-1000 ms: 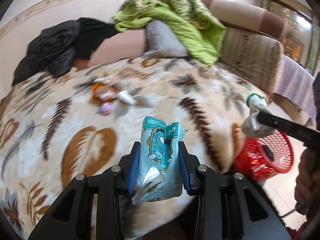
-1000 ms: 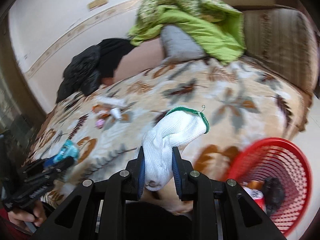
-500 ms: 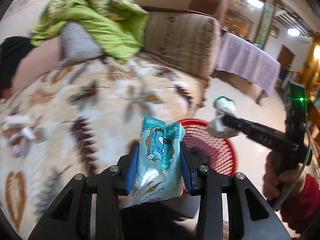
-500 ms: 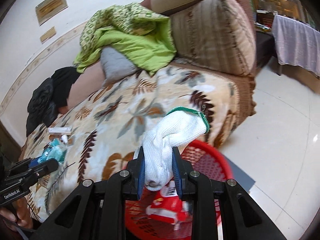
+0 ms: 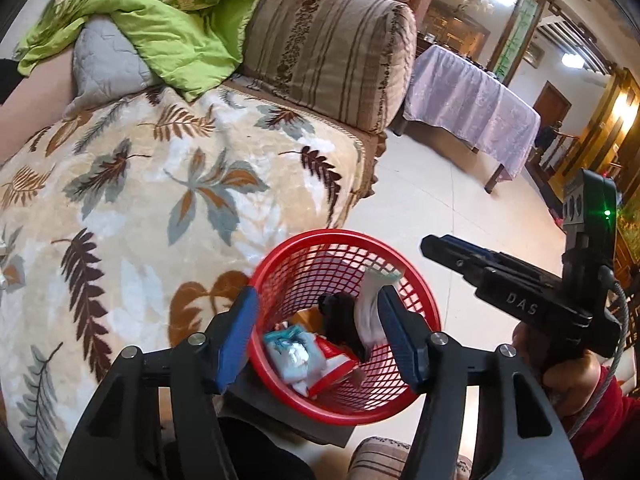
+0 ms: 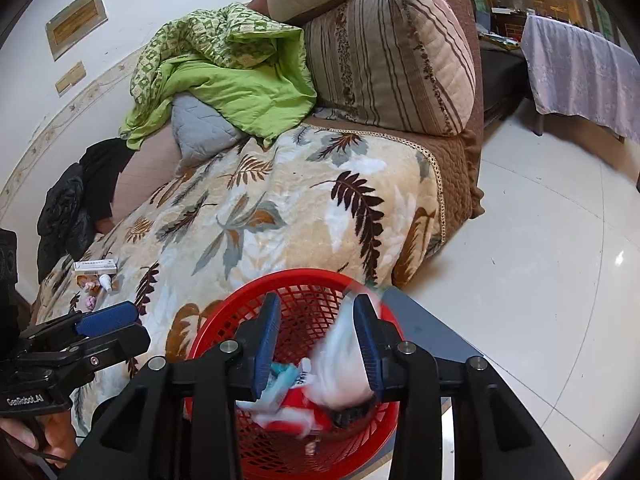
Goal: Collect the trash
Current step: 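Carry the tissue pack and sock to the red wastebasket and open both tools, then grasp the pink foil ball with the left tool while the right tool grasps the white tube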
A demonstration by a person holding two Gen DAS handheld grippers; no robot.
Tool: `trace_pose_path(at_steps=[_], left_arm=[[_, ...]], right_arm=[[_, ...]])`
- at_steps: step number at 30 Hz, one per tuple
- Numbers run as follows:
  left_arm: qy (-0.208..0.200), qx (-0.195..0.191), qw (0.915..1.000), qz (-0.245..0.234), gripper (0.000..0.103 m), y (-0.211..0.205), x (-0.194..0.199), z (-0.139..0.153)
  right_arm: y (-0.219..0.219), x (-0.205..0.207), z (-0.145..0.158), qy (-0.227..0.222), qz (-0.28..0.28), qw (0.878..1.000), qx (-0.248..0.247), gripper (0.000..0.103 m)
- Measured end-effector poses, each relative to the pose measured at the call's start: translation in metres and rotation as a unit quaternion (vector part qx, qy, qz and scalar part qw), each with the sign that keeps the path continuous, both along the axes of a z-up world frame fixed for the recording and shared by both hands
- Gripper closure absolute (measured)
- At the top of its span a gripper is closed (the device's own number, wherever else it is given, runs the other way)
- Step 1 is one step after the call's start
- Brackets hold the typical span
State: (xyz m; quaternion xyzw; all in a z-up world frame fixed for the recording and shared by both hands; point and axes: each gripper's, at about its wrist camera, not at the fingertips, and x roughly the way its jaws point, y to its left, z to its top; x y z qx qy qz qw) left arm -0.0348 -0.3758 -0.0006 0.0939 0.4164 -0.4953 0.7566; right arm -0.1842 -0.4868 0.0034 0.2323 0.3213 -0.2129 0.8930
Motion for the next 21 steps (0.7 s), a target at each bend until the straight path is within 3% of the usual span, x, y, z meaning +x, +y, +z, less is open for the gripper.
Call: trace_pose_path(at_steps=[10, 21], left_arm=[[0.0, -0.004, 0.9981, 0.062, 0.042, 0.054, 0.026, 0.003], [0.008, 0.0, 0.9837, 0.18, 0.042, 0.159, 0.078, -0.008]], right_arm=[[0.032, 0.038, 0.004, -0.018, 0.057, 0.998, 0.019, 0.062], [0.119, 0.126, 0.001, -0.022, 0.191, 0.98, 0.04, 0.062]])
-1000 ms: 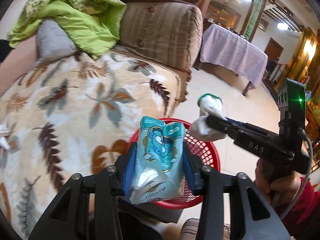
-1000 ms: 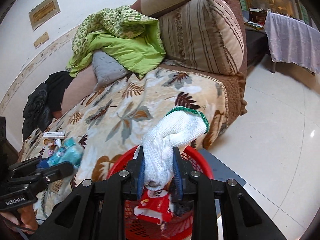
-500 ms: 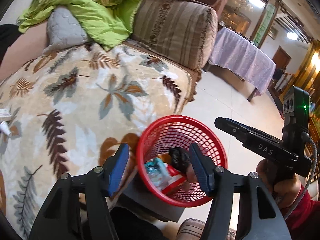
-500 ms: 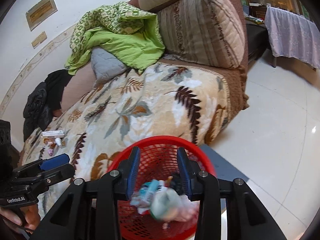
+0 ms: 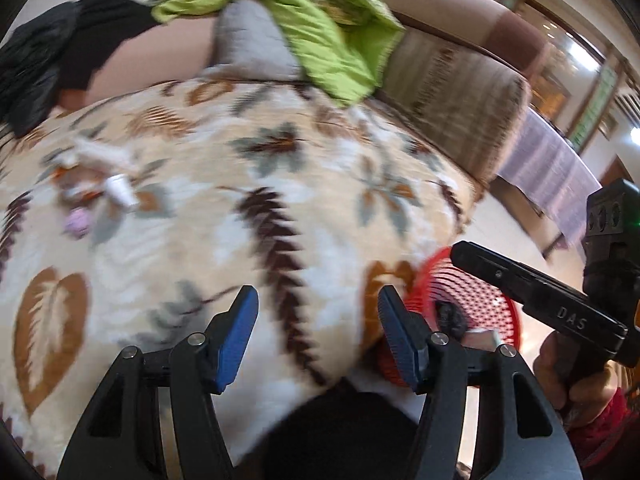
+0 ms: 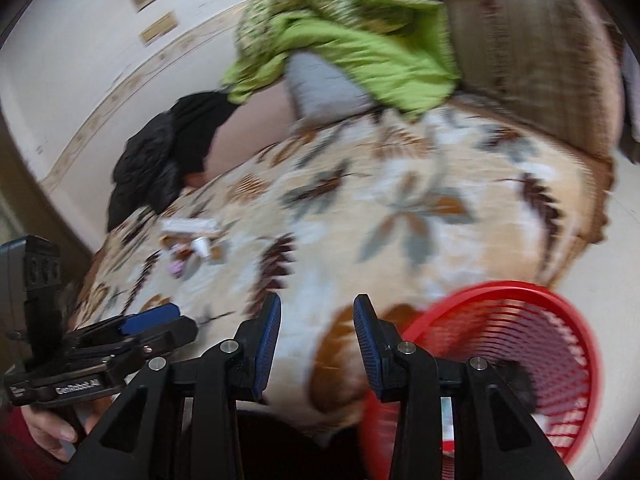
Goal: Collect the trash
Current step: 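Grasp the pink foil ball with the left tool while the right tool grasps the white tube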
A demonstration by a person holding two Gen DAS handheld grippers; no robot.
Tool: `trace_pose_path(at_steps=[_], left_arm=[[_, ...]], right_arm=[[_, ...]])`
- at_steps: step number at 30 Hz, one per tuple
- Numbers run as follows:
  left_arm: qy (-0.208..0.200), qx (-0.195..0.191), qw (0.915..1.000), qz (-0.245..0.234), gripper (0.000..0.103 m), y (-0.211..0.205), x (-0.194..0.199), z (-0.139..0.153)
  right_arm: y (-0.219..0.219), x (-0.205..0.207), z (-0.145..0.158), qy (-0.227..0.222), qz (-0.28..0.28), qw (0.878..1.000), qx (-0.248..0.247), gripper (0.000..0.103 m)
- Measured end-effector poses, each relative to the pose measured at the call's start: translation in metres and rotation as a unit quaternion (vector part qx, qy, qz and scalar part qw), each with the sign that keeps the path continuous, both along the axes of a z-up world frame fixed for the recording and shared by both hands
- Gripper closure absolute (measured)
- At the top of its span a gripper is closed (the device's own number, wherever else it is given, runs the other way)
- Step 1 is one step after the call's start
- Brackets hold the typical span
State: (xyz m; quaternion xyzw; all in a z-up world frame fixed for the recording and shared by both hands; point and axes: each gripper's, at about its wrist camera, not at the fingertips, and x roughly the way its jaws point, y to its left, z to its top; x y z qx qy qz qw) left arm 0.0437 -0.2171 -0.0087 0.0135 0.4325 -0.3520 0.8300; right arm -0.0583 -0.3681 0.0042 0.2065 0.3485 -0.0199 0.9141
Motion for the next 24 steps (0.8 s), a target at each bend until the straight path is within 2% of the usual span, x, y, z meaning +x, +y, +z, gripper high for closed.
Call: trace_pose_path(at_steps=[6, 11, 15, 19, 21, 23, 24], left_arm=[[0.008, 0.011, 0.9952, 0.097, 0.042, 0.069, 0.038, -0.017], [0.003, 0.027, 0.9817, 0.188, 0.042, 0.118, 0.09, -0.031], [0.027, 0.018, 0.975, 0.22, 0.042, 0.134, 0.136, -0.049], [0.042, 0.007, 0.9756, 0.216, 0.042, 0.129, 0.167, -0.063], [0.035, 0.027, 0.9756, 0.215, 0.049, 0.121, 0.18, -0.071], [0.044, 0.043, 0.9754, 0.212, 0.077, 0.118, 0.19, -0.079], [0.045, 0.051, 0.9742, 0.215, 0.078, 0.118, 0.193, -0.082]], right_arm=[[0.055, 0.046, -0.009, 0.013, 0.066, 0.998, -0.007, 0.062], [0.087, 0.085, -0.019, 0.033, 0.105, 0.994, -0.009, 0.062], [0.103, 0.121, -0.026, 0.044, 0.12, 0.992, -0.011, 0.062], [0.116, 0.147, -0.032, 0.051, 0.13, 0.99, -0.02, 0.062], [0.122, 0.161, -0.036, 0.054, 0.134, 0.989, -0.029, 0.062], [0.126, 0.178, -0.04, 0.06, 0.139, 0.988, -0.034, 0.062], [0.127, 0.185, -0.042, 0.062, 0.14, 0.988, -0.034, 0.062]])
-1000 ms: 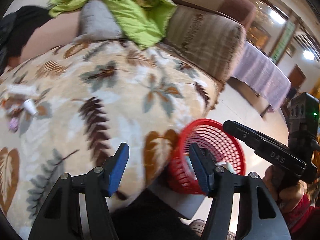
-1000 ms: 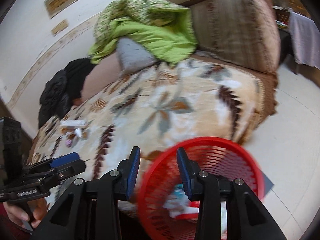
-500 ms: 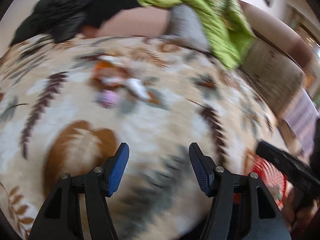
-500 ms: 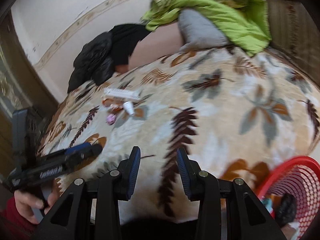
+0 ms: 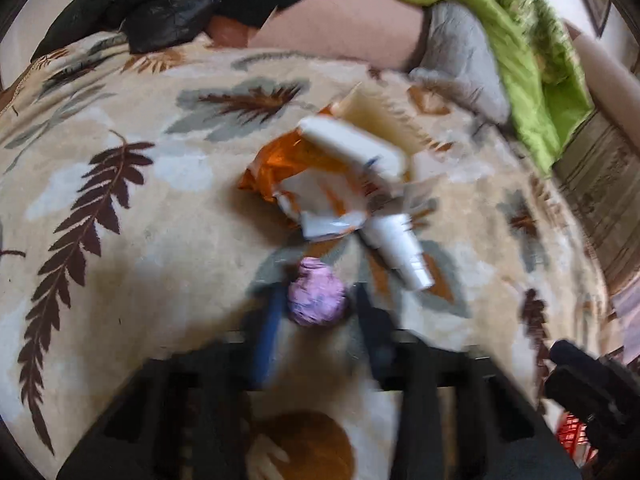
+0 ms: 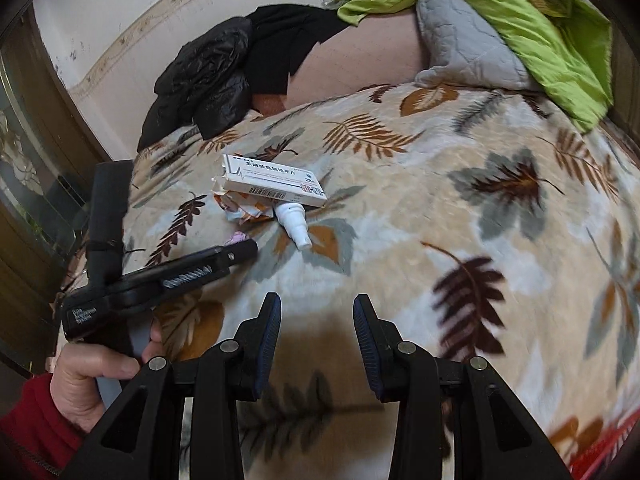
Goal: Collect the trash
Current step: 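Grasp the pink foil ball with the left tool while the right tool grasps the white tube, then lift the pink foil ball and white tube above the bed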
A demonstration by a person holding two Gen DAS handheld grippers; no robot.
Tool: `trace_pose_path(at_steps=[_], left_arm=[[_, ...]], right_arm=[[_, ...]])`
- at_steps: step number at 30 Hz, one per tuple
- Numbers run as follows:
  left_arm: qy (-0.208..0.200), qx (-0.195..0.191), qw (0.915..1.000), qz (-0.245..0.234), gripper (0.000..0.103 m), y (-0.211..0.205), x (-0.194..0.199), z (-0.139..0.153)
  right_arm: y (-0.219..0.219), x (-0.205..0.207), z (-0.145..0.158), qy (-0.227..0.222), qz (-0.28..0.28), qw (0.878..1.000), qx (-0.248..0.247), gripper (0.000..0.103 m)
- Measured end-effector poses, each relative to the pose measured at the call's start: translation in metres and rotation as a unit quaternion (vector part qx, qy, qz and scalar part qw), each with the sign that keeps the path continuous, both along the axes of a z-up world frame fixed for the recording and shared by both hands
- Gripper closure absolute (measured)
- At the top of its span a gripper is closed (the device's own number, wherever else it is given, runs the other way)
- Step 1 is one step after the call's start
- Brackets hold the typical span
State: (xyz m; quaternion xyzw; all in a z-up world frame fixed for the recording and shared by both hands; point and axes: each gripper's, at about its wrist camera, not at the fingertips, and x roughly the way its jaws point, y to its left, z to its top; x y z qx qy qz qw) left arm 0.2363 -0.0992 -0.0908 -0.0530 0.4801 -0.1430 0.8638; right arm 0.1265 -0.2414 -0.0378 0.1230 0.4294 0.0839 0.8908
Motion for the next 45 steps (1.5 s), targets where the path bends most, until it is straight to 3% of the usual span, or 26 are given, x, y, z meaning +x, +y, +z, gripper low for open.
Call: trace_pose_path(at_steps=[7, 14, 15, 18, 30, 33, 34, 41, 42, 45], left_arm=[[-0.011, 0.006, 0.9999, -0.008, 0.078, 0.027, -0.022, 0.006], [-0.011, 0.005, 0.9999, 0.009, 0.078, 0.058, -0.041, 0.008], [-0.014, 0.005, 0.9998, 0.013, 0.078, 0.06, -0.043, 0.009], [-0.019, 0.004, 0.9997, 0.016, 0.078, 0.063, -0.05, 0.01], [-0.021, 0.011, 0.9997, 0.006, 0.078, 0.071, -0.103, 0.012], [-0.028, 0.008, 0.9995, 0.014, 0.078, 0.073, -0.107, 0.011], [-0.031, 0.007, 0.9994, 0.015, 0.078, 0.073, -0.107, 0.01], [-0.051, 0.021, 0.9983, 0.017, 0.078, 0.071, -0.103, 0.007], [-0.053, 0.022, 0.9982, 0.018, 0.078, 0.07, -0.104, 0.006], [-0.063, 0.032, 0.9973, 0.017, 0.078, 0.067, -0.107, 0.007]], right_arm=[[0.023, 0.063, -0.017, 0.012, 0.039, 0.999, 0.0, 0.062], [0.052, 0.123, -0.05, 0.047, 0.063, 0.996, -0.036, 0.065], [0.053, 0.123, -0.052, 0.046, 0.062, 0.996, -0.043, 0.073], [0.054, 0.108, -0.048, 0.039, 0.06, 0.996, -0.045, 0.08], [0.069, 0.002, -0.037, 0.101, 0.094, 0.99, -0.026, 0.077], [0.07, -0.001, -0.034, 0.089, 0.094, 0.991, -0.04, 0.062], [0.071, -0.001, -0.033, 0.086, 0.09, 0.991, -0.045, 0.062], [0.078, 0.017, -0.041, 0.076, 0.076, 0.993, -0.04, 0.062], [0.078, 0.017, -0.042, 0.073, 0.07, 0.994, -0.041, 0.07], [0.077, 0.011, -0.04, 0.061, 0.066, 0.995, -0.03, 0.071]])
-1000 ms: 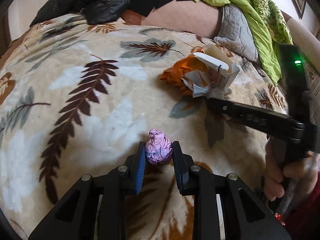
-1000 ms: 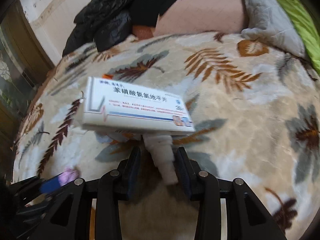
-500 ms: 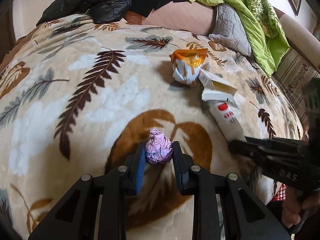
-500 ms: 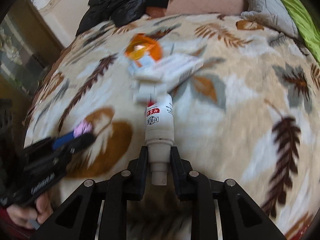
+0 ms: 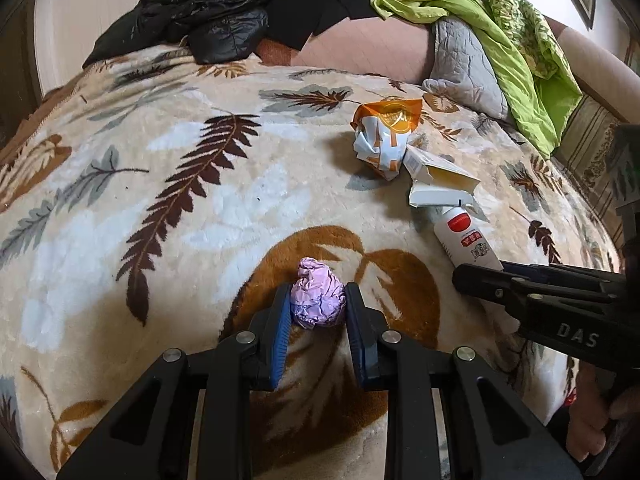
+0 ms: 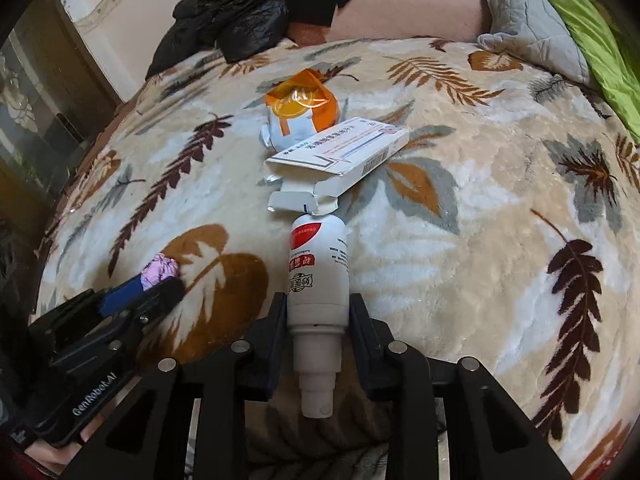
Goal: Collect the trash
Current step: 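Lift the pink foil ball and white tube above the bed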
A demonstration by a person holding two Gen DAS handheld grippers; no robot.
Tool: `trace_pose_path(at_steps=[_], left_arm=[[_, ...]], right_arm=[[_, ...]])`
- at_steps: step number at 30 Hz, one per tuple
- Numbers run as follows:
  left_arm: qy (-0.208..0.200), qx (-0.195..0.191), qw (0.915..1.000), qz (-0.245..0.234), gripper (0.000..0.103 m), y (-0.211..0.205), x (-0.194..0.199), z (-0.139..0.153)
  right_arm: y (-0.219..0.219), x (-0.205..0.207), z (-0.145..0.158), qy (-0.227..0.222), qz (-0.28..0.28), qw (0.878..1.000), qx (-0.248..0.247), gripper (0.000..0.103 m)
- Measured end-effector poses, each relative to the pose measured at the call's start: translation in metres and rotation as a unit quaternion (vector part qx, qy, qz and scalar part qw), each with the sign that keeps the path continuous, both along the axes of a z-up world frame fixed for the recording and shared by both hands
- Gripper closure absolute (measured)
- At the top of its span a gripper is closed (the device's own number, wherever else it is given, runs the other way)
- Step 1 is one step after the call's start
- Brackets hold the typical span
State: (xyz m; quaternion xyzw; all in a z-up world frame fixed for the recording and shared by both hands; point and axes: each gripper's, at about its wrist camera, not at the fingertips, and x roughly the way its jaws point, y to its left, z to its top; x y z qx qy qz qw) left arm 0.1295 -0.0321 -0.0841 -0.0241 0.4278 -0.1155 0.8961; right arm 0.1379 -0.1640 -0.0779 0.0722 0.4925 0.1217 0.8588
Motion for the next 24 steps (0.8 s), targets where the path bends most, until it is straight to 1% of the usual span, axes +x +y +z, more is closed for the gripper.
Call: trace_pose_path(at_steps=[4, 11, 16, 24], left_arm=[[-0.011, 0.006, 0.9999, 0.003, 0.078, -0.002, -0.003, 0.003], [-0.04, 0.024, 0.9989, 0.008, 0.078, -0.005, -0.014, 0.012], [-0.057, 0.035, 0.9977, 0.012, 0.078, -0.006, -0.025, 0.023], [-0.07, 0.057, 0.9959, 0.007, 0.078, -0.013, -0.045, 0.031]], right_arm=[[0.001, -0.015, 0.005, -0.025, -0.008, 1.0, -0.002, 0.071], [-0.001, -0.042, 0.025, -0.088, -0.024, 0.996, -0.007, 0.071], [-0.008, -0.051, 0.029, -0.095, -0.041, 0.995, 0.007, 0.071], [-0.01, -0.073, 0.037, -0.111, -0.044, 0.993, 0.009, 0.071]])
